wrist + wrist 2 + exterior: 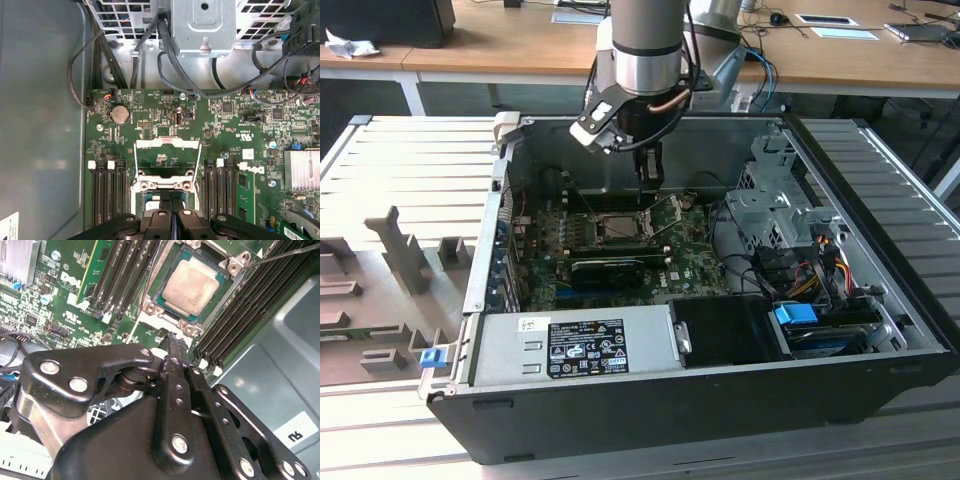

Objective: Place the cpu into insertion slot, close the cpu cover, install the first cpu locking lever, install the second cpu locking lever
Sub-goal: 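Close the cpu cover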

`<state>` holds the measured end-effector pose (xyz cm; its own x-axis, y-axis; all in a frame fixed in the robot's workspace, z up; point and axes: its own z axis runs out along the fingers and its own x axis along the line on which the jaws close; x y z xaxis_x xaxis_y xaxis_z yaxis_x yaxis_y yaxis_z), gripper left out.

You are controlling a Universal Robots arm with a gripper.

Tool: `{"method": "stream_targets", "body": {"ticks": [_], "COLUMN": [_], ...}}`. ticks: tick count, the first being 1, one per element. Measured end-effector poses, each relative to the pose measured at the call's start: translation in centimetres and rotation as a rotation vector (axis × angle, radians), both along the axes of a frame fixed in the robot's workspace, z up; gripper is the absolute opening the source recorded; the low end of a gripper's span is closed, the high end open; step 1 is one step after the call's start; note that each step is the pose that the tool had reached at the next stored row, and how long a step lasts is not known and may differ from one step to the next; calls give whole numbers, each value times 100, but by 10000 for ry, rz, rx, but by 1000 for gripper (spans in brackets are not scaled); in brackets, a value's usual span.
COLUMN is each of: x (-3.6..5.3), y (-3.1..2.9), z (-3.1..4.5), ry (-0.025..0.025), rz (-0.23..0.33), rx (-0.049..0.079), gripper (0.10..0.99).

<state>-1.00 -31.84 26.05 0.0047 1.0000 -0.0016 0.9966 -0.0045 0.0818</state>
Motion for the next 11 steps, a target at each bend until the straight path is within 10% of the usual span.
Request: {"method": "stream_targets", "body": {"ticks": [11], "x": [95], "y": [2], "z": [54], "ry": [1], "rz": [0], "rx": [-1], "gripper": [106]}}
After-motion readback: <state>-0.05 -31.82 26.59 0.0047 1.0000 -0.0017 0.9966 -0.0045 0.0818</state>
